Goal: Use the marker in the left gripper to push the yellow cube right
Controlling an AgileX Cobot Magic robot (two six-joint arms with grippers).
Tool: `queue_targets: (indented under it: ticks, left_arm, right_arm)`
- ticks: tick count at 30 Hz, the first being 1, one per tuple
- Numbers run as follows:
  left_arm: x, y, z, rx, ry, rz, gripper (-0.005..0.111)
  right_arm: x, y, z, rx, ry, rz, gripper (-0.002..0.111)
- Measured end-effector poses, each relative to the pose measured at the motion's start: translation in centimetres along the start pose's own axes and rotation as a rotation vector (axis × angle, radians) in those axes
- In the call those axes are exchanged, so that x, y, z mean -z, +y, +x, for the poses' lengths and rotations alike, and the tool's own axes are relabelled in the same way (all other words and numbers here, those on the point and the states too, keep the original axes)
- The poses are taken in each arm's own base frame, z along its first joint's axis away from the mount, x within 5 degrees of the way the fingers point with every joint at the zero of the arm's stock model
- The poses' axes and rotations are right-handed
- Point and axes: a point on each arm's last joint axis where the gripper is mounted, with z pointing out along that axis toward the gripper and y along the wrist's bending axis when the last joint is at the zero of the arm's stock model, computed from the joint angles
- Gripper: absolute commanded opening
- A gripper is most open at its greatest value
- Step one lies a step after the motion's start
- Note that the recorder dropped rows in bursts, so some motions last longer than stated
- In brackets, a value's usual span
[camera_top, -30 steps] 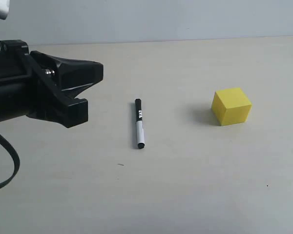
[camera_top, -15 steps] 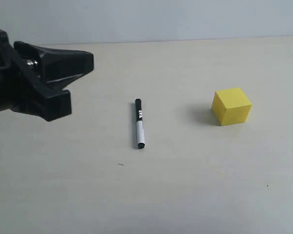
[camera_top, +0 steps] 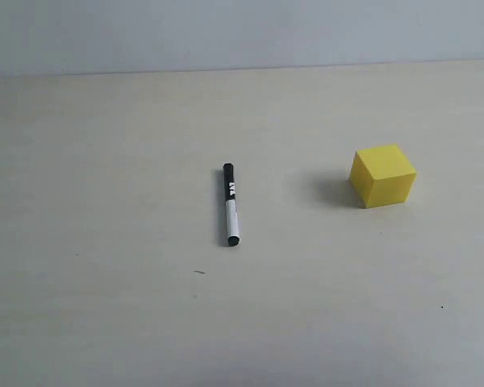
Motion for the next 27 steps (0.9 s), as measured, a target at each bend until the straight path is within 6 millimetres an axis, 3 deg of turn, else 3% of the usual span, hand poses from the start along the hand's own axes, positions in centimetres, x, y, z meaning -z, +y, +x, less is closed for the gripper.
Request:
queue_targets:
  ticks: [9, 14, 27]
  left_arm:
    - [5.2, 1.4, 2.6, -0.003, -0.168, -0.099, 0.000]
    - [6.9, 1.5, 4.2, -0.056, -0.232, -0.094, 0.000]
    - [5.7, 2.8, 9.4, -0.261, -0.058, -0.147, 0.000]
  right_arm:
    - [0.0, 0.0, 0.0, 0.000, 0.000, 0.000, 0.000]
    - [0.0, 0.0, 0.0, 0.000, 0.000, 0.000, 0.000]
    - [0.0, 0.0, 0.0, 0.000, 0.000, 0.000, 0.000]
